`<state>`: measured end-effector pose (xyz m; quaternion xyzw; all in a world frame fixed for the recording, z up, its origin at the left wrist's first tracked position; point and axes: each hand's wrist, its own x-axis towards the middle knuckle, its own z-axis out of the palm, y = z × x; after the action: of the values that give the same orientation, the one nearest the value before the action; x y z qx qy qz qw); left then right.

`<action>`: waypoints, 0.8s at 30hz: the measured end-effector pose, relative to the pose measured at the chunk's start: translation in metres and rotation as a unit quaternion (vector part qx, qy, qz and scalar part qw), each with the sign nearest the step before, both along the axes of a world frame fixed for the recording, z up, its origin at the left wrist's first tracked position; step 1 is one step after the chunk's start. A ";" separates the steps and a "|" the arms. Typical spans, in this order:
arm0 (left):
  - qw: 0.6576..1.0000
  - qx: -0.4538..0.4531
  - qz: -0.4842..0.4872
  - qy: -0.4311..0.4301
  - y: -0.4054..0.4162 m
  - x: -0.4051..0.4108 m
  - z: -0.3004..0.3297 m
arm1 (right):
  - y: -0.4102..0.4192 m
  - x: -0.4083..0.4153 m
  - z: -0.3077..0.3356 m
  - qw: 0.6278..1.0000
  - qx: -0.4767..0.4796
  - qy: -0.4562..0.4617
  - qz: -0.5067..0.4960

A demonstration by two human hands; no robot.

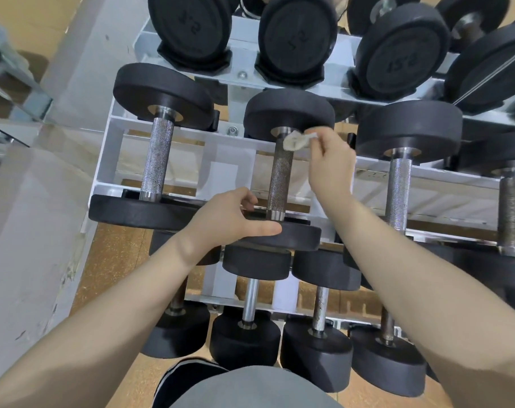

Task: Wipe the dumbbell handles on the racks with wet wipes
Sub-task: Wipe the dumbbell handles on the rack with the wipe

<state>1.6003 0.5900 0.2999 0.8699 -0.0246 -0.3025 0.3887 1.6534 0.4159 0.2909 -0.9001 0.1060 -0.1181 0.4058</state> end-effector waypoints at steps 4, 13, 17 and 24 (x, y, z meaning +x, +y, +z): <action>0.999 -0.047 -0.022 0.010 -0.002 0.000 0.003 | 0.004 -0.012 -0.022 0.988 0.045 0.150 0.000; 0.995 -0.073 -0.063 0.041 -0.002 0.006 0.000 | -0.015 -0.012 -0.014 0.929 0.245 0.274 -0.042; 0.995 -0.070 -0.060 0.025 -0.002 0.006 -0.002 | -0.002 -0.015 -0.023 0.959 0.170 0.229 0.008; 0.995 -0.073 -0.066 0.006 -0.005 0.002 0.009 | -0.012 -0.041 -0.006 0.912 0.163 0.354 0.129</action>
<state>1.6025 0.5850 0.3087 0.8338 -0.1021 -0.3301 0.4305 1.6124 0.4037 0.2851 -0.8103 0.1435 0.2801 0.4944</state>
